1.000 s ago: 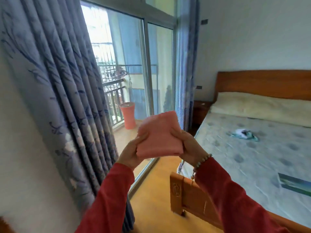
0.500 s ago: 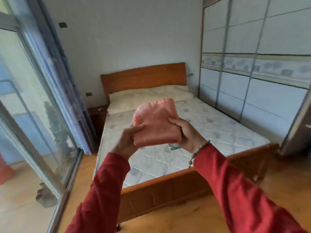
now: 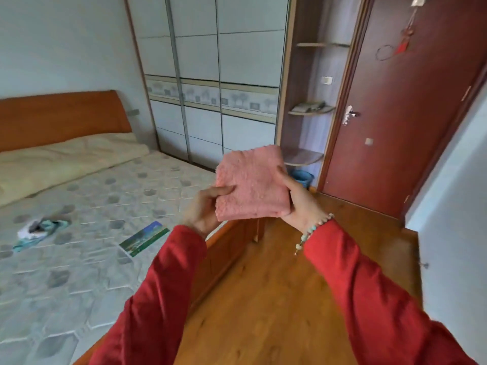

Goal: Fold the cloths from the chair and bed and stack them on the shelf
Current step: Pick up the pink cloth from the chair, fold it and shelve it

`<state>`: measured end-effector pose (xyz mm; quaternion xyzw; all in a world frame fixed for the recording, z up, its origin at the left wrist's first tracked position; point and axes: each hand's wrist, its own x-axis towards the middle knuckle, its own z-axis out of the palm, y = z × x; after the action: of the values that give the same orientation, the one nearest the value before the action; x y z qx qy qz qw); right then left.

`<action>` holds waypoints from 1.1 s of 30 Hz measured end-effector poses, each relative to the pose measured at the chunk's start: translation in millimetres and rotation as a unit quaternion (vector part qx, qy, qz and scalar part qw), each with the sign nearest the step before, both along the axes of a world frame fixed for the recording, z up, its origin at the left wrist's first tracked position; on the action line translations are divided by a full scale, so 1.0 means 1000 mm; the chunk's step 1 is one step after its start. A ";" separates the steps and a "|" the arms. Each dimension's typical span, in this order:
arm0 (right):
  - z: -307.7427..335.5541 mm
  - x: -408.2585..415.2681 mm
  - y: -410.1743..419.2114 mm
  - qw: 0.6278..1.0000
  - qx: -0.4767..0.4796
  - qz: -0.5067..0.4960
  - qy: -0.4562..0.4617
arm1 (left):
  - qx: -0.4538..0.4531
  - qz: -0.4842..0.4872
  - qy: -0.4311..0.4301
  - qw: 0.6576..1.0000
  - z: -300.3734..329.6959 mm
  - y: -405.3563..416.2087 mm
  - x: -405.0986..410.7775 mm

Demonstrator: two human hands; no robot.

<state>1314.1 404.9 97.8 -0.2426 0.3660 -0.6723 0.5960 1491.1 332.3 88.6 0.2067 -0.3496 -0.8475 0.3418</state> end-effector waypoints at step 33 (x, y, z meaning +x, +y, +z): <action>-0.083 -0.396 -0.147 0.987 0.005 -0.124 -0.100 | 0.031 -0.170 0.058 0.983 -0.088 -0.209 -0.429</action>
<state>918.6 258.3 14.8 -0.1242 0.3351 -0.7600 0.5429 1062.0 123.2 0.9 0.1053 -0.3322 -0.9144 0.2060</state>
